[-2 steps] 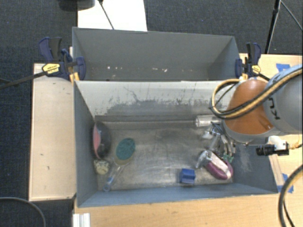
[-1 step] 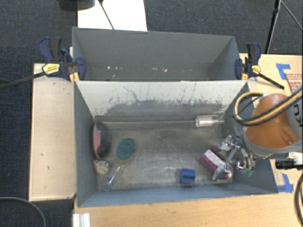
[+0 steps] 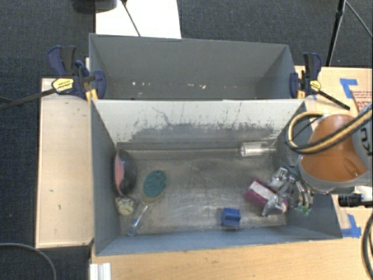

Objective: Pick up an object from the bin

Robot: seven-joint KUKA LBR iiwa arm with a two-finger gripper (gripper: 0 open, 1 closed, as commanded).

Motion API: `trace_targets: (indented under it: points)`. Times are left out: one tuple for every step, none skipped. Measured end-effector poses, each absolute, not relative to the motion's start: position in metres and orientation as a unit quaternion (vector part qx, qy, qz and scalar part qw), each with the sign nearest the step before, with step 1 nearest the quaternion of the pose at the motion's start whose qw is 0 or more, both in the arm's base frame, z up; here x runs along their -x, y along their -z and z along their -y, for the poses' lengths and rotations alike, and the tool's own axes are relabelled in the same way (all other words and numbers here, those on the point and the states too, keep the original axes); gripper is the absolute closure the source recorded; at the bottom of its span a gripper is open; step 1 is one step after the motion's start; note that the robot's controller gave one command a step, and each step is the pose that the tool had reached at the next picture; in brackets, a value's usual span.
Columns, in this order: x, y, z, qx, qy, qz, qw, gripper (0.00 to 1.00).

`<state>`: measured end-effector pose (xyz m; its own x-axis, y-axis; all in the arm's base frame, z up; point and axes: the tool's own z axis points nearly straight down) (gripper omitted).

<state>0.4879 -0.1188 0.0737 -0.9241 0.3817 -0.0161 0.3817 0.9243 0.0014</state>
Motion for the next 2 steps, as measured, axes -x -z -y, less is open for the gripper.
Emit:
trace_targets:
  points:
    - [-0.489, -0.113, 0.119, -0.194, 0.0, -0.981, 0.002, 1.0]
    - [-0.491, -0.195, 0.12, -0.193, 0.0, -0.981, 0.005, 1.0]
